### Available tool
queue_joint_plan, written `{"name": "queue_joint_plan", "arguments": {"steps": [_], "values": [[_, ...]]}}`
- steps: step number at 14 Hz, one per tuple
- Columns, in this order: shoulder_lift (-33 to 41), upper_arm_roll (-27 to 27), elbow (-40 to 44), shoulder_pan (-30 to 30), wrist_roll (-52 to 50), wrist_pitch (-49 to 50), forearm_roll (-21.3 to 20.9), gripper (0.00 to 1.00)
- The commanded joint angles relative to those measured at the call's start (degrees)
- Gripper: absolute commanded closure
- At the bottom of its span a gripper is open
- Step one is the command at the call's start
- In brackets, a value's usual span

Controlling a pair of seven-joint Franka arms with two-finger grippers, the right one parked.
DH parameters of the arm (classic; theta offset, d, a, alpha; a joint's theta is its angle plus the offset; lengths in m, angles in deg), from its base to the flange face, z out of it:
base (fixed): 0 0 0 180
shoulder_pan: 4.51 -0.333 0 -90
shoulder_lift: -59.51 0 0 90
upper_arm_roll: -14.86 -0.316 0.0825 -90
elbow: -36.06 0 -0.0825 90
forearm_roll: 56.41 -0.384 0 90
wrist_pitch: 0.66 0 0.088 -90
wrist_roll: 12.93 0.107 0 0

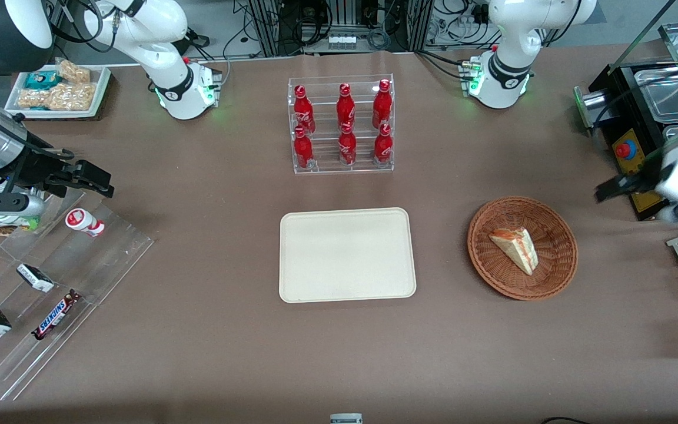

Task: Place sandwich from basket to tray
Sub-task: 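Move the left gripper down over the wrapped sandwich in the wicker basket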

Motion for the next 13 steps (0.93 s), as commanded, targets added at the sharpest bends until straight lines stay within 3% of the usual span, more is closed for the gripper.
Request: {"name": "queue_joint_plan", "arguments": {"steps": [1, 4, 13], "values": [[-3.4, 0.0, -9.0, 6.0, -19.1, -12.0, -1.3, 0.0], [-6.8, 0.1, -10.1, 7.9, -32.1, -18.9, -2.2, 0.0], [-16.2, 0.1, -11.3, 8.0, -32.8, -27.3, -2.0, 0.0]]}}
